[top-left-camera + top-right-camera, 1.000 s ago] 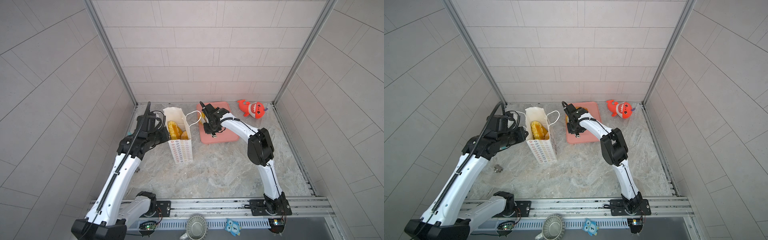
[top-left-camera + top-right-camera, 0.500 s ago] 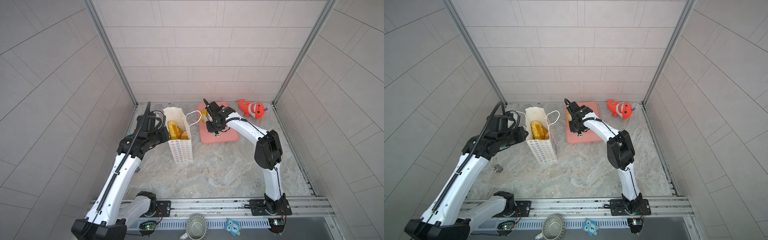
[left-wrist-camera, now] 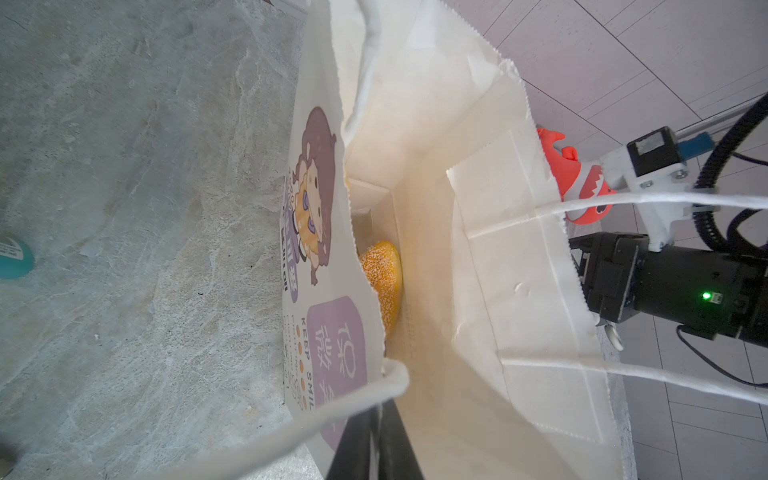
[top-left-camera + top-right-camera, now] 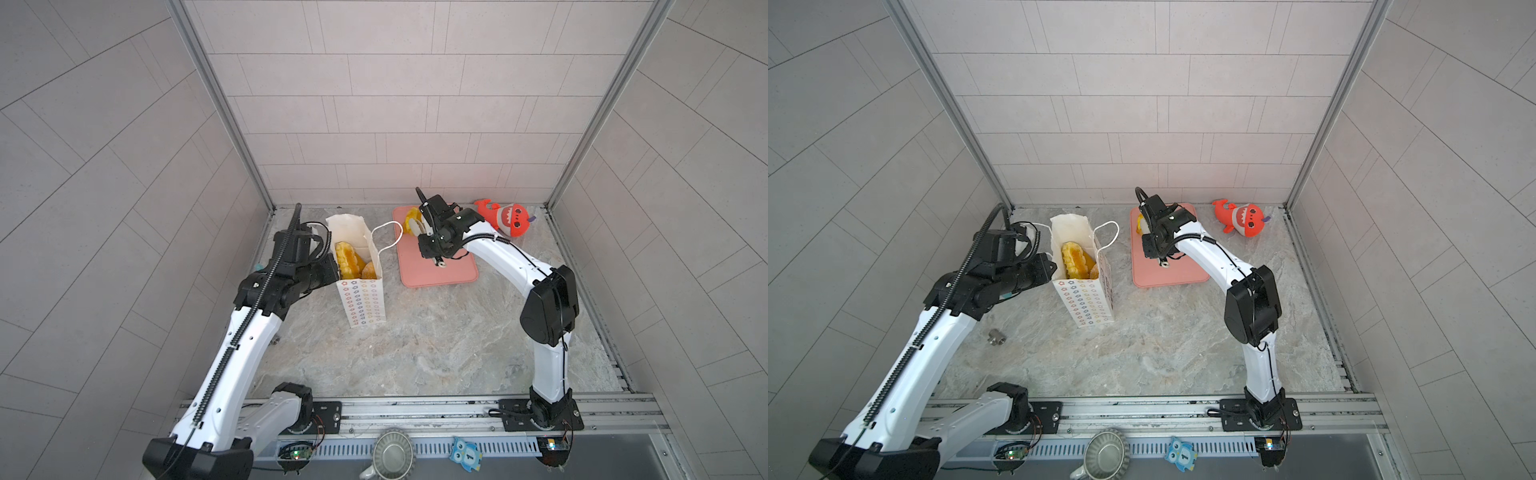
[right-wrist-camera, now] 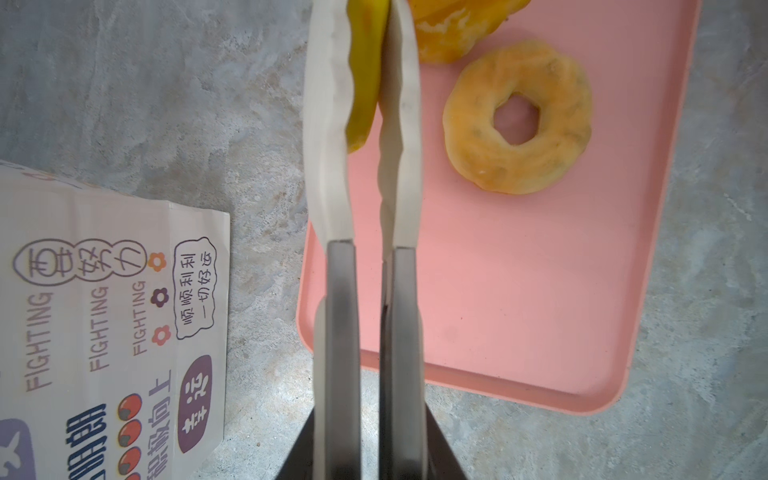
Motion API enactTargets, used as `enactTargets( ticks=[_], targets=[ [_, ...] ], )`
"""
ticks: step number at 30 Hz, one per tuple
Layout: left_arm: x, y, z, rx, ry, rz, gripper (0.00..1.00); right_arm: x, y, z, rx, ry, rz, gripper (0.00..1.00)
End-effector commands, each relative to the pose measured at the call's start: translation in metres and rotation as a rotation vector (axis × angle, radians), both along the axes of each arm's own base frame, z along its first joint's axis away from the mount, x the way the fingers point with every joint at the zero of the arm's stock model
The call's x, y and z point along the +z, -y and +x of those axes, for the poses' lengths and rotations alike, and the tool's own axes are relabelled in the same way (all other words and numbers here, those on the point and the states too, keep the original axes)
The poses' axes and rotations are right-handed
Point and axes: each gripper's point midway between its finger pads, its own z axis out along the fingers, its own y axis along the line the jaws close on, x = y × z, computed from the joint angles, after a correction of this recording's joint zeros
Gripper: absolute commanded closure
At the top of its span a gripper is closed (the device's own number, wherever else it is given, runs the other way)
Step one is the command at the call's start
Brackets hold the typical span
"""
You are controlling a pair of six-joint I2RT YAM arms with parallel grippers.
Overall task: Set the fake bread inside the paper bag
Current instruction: 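Close the tongs with the right gripper around the yellow wedge bread, then lift the yellow wedge bread off the tray with the right gripper's tongs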
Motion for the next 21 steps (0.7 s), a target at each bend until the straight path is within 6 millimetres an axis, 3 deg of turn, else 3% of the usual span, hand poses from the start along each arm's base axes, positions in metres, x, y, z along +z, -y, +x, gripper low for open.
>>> enactTargets(
  ticks=[1, 21],
  targets=[
    [0.005, 0.0, -0.001, -0.004, 0.01, 0.003, 0.9, 0.046, 0.005, 0.001, 0.001, 0.096, 0.035, 0.71],
    [0.004, 0.0, -0.001, 0.0, 0.01, 0.001, 0.9, 0.148, 0.022, -0.019, -0.002, 0.335, 0.14, 0.7]
  ],
)
